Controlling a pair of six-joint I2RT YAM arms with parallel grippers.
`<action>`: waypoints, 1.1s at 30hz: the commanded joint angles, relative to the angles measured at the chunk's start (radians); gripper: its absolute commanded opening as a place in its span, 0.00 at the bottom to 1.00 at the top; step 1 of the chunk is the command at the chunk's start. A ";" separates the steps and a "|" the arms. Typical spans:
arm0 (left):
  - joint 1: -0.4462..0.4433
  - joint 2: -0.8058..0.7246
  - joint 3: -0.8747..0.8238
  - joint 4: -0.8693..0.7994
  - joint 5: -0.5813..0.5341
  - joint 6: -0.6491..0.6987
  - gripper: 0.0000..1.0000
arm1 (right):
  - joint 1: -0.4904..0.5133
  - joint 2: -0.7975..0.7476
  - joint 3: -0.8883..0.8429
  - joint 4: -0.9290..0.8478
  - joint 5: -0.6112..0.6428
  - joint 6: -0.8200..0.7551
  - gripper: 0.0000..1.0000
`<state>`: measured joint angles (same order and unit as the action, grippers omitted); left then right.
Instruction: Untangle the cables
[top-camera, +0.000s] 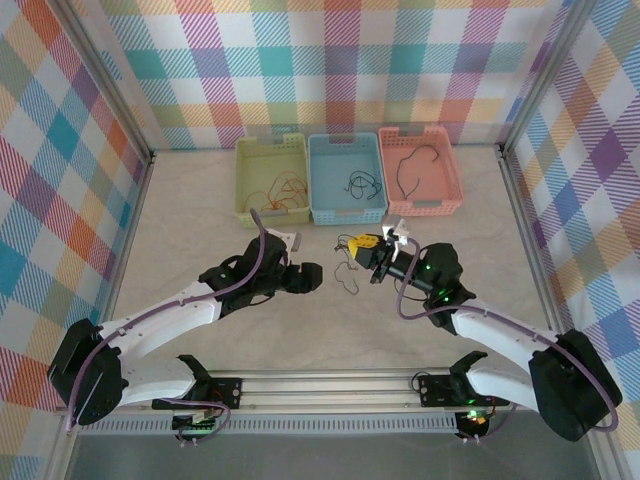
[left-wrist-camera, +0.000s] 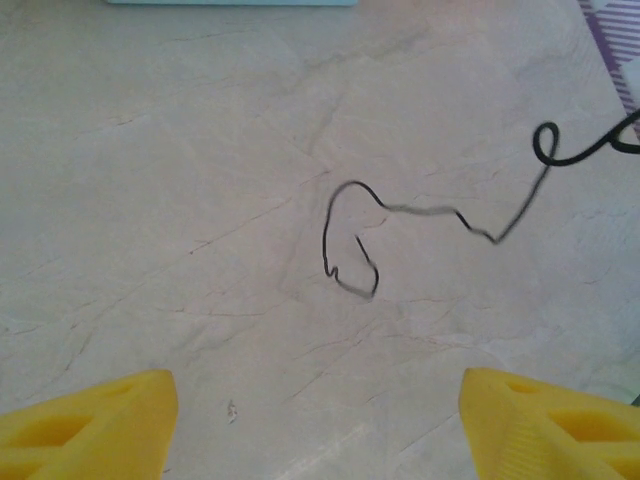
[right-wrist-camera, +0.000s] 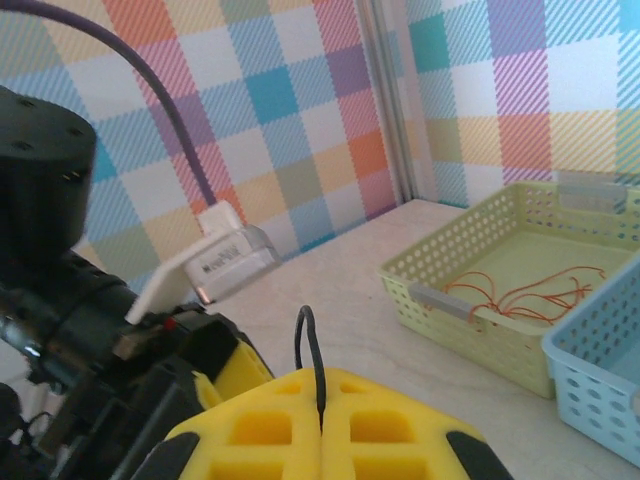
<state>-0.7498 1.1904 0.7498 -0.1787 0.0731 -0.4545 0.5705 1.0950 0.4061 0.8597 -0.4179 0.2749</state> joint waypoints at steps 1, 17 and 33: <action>0.005 -0.007 -0.021 0.044 0.037 0.021 0.74 | 0.005 -0.032 0.038 0.019 -0.054 0.106 0.00; 0.004 -0.048 -0.071 0.141 0.091 0.014 0.74 | 0.007 -0.087 0.247 -0.086 -0.085 0.419 0.00; -0.010 -0.122 -0.104 0.193 0.121 0.030 0.76 | 0.054 -0.024 0.379 -0.133 -0.111 0.527 0.00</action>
<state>-0.7521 1.1069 0.6678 -0.0448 0.1673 -0.4492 0.6109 1.0592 0.7483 0.7147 -0.5175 0.7650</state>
